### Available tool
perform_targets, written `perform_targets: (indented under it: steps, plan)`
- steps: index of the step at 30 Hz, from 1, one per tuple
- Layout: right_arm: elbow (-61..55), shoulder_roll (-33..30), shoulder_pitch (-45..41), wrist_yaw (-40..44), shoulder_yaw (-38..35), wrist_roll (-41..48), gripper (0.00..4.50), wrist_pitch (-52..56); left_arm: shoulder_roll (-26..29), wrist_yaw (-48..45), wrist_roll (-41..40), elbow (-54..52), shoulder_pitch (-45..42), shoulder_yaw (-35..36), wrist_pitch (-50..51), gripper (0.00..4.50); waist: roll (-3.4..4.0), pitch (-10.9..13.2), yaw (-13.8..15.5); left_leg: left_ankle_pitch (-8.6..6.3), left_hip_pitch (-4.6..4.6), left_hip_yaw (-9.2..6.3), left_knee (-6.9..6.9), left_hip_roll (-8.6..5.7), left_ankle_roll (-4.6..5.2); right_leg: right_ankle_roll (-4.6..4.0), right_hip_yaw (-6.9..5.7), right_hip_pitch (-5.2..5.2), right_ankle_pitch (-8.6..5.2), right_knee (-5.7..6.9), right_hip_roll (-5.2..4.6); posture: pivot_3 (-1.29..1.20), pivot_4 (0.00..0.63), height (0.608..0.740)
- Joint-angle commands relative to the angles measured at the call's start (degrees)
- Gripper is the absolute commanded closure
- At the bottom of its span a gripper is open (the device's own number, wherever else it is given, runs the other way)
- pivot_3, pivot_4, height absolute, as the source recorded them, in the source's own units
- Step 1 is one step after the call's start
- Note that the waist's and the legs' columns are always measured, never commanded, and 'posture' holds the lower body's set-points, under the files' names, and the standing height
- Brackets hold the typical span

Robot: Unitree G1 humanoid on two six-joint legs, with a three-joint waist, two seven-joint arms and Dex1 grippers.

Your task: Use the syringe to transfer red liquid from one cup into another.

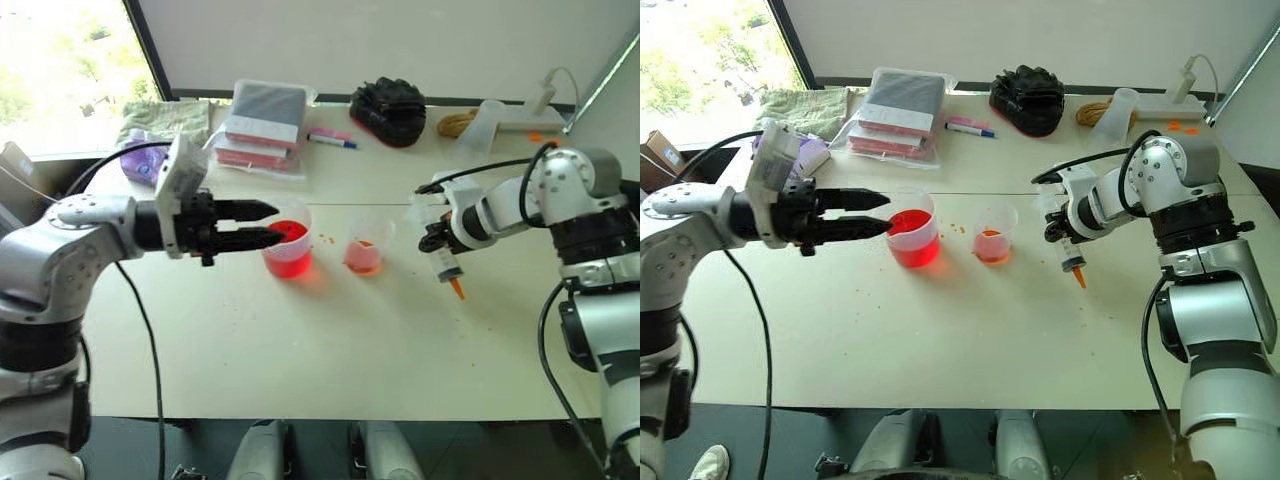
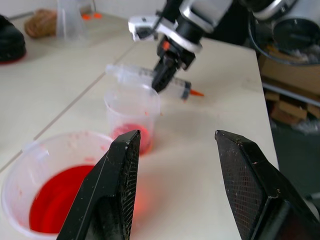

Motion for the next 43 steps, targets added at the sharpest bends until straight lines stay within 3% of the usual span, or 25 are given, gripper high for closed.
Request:
perform_targets:
  steps: [1,8,16,17,21,22,28,37,43]
  plan:
    - [0.9,0.6,-1.4,-2.1,-1.5,0.7,3.17,0.4,4.2,-4.7,-0.6,-1.1,1.0,1.1,-1.5,2.05,0.01,0.0,0.2,0.00,0.00,0.00,0.00,0.00,0.00,0.00,-0.01,0.00,0.00,0.00,-0.01,0.00,0.150,0.740]
    - [2.7,2.3,-0.9,-3.5,-2.3,-1.0,3.17,0.4,8.7,-9.2,2.9,2.3,1.2,-1.0,-5.0,2.05,0.01,0.0,0.1,-0.03,-0.02,0.00,0.00,-0.04,0.05,0.00,-0.04,0.01,0.00,-0.04,-0.06,0.00,0.150,0.740]
    - [3.1,3.0,-0.4,-4.3,-2.7,-1.8,3.17,0.4,8.8,-10.4,2.7,1.9,2.4,-1.9,-5.1,2.05,0.02,0.0,0.0,-0.03,-0.02,0.00,-0.02,-0.03,0.06,0.00,-0.04,-0.01,0.00,-0.04,-0.06,0.00,0.150,0.740]
    - [2.8,3.0,-0.4,-4.3,-2.8,-1.9,2.16,0.4,8.6,-10.2,2.3,1.7,2.4,-1.9,-4.7,1.98,0.02,0.0,0.0,-0.03,-0.02,0.00,-0.02,-0.03,0.06,0.00,-0.04,0.00,0.00,-0.04,-0.06,0.00,0.150,0.740]
    - [1.9,2.6,-0.3,-4.2,-2.9,-1.6,0.30,0.4,7.8,-9.7,1.2,1.4,2.6,-1.9,-3.7,1.98,0.02,0.0,0.0,-0.04,-0.02,0.00,-0.02,-0.03,0.06,0.00,-0.04,0.00,0.00,-0.04,-0.07,0.00,0.150,0.740]
    - [1.4,2.3,-0.1,-4.1,-2.8,-1.4,0.06,0.4,7.7,-9.9,1.0,1.2,2.7,-1.8,-3.7,1.98,0.02,0.0,0.0,-0.04,-0.02,0.00,-0.02,-0.03,0.06,0.00,-0.04,0.00,0.00,-0.04,-0.07,0.00,0.150,0.740]
    - [-8.0,-1.5,2.0,-1.2,-2.0,-1.9,0.06,0.4,7.4,-9.9,1.4,1.6,3.4,-1.9,-4.5,1.98,0.04,0.0,0.1,-0.04,-0.03,0.00,-0.02,-0.03,0.07,0.01,-0.04,0.00,0.00,-0.04,-0.07,0.00,0.150,0.740]
    - [-34.8,-16.7,6.8,19.2,-4.3,-0.5,0.06,0.3,7.5,-10.1,5.6,6.6,2.9,-2.6,-8.3,1.98,0.08,0.1,0.2,-0.08,-0.05,0.00,-0.04,-0.03,0.13,0.01,-0.06,-0.04,0.00,-0.10,-0.07,0.00,0.150,0.740]
    - [-46.8,-24.9,13.1,32.9,-7.5,-3.4,0.06,-8.2,6.7,-9.3,6.7,7.3,2.3,-2.8,-9.1,1.98,0.07,0.1,0.2,-0.09,-0.05,0.00,-0.03,-0.03,0.15,0.02,-0.06,-0.03,0.00,-0.13,-0.08,0.00,0.150,0.740]
